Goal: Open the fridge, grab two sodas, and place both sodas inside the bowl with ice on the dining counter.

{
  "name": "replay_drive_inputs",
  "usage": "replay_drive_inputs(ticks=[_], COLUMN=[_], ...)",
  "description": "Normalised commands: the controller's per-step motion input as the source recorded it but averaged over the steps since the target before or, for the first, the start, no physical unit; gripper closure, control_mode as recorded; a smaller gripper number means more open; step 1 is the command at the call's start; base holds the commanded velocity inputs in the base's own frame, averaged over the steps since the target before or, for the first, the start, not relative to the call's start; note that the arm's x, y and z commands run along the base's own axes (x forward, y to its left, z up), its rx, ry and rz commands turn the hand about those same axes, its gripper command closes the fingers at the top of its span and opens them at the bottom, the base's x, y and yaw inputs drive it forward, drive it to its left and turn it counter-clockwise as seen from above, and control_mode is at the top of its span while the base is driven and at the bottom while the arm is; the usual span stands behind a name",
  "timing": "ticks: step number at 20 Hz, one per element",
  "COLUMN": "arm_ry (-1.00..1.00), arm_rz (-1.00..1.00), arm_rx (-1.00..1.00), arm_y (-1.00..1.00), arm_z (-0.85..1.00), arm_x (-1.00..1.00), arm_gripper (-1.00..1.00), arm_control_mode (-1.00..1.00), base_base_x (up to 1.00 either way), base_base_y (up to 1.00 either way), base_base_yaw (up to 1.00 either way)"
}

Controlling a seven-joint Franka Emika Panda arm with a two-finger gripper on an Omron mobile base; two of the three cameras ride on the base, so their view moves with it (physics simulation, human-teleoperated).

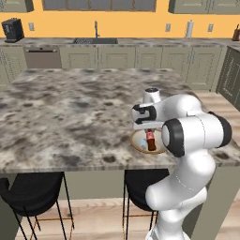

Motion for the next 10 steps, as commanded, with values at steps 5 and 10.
replay_drive_inputs(ticks=[5, 10], arm_ry=[-0.03, -0.10], arm_rz=[0.00, 0.00], arm_rx=[-0.03, -0.08], arm_y=[-0.02, 0.00], arm_z=[-0.16, 0.00], arm_x=[0.00, -0.05], arm_gripper=[-1.00, -1.00], arm_control_mode=[-1.00, -1.00], base_base_x=[0.00, 0.00], base_base_y=[0.00, 0.00], base_base_yaw=[0.00, 0.00])
